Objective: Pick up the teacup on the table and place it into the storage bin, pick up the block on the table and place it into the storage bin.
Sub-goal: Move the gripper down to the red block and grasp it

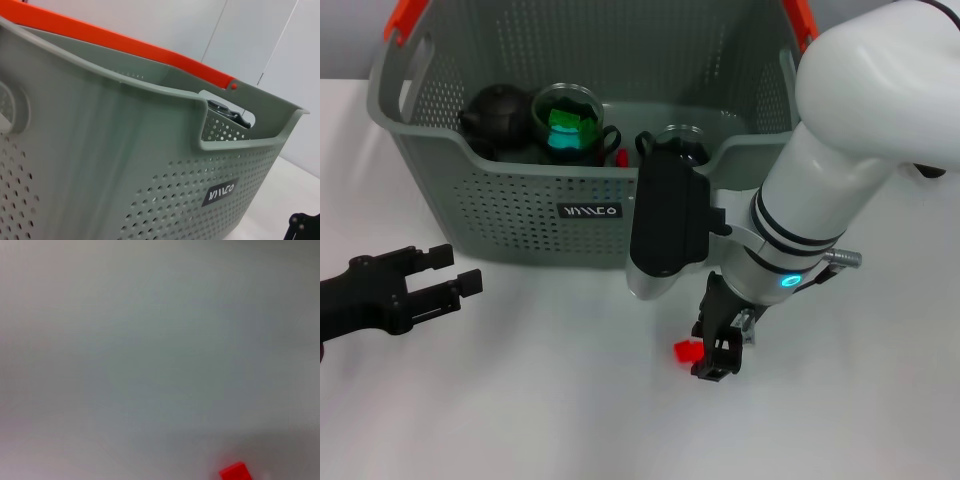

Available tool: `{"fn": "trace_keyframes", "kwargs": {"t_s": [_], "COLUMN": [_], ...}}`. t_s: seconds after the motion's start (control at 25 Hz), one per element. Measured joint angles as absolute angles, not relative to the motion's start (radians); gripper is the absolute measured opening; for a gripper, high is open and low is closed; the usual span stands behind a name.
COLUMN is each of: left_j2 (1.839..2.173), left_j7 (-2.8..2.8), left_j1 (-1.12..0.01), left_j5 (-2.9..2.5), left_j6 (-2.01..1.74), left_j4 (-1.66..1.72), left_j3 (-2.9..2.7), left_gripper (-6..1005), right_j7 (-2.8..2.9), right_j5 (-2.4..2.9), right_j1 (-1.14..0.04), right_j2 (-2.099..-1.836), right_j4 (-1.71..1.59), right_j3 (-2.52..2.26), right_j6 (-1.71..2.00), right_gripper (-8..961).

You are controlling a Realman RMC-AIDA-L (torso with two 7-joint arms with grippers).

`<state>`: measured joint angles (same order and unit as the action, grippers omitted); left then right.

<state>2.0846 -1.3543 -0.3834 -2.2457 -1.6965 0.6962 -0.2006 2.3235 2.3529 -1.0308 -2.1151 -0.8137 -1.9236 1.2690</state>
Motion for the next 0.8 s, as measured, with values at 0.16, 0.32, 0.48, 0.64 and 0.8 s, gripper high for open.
{"fn": "trace_keyframes", "kwargs": {"t_s": [0.16,0.32,0.48,0.64,0.8], "left_j2": [2.085,2.085,2.085,2.085,2.085], "left_j7": [-1.354,-1.354,-1.354,-1.354,-1.354], "left_j1": [-0.384,-0.388,-0.386,-0.385,-0.385], "left_j5": [-2.246,-2.246,-2.244,-2.244,-2.243], "left_j6": [-1.696,-1.696,-1.696,-1.695,-1.693], "left_j4": [0.696,0.696,0.696,0.696,0.697], "left_j3": [-0.201,-0.201,-0.201,-0.201,-0.201], "left_gripper": [659,659,658,658,658], "right_j7": [2.322,2.319,2.320,2.329,2.331], "right_j5": [2.351,2.350,2.350,2.349,2.341], "right_j1": [-1.031,-1.031,-1.031,-1.029,-1.031], "right_j2": [-2.115,-2.117,-2.118,-2.118,-2.115], "right_j4": [-0.810,-0.808,-0.808,-0.812,-0.813], "right_j3": [-1.924,-1.935,-1.946,-1.947,-1.947], "right_j6": [1.264,1.262,1.257,1.253,1.259], "right_gripper": [464,460,457,434,352]}}
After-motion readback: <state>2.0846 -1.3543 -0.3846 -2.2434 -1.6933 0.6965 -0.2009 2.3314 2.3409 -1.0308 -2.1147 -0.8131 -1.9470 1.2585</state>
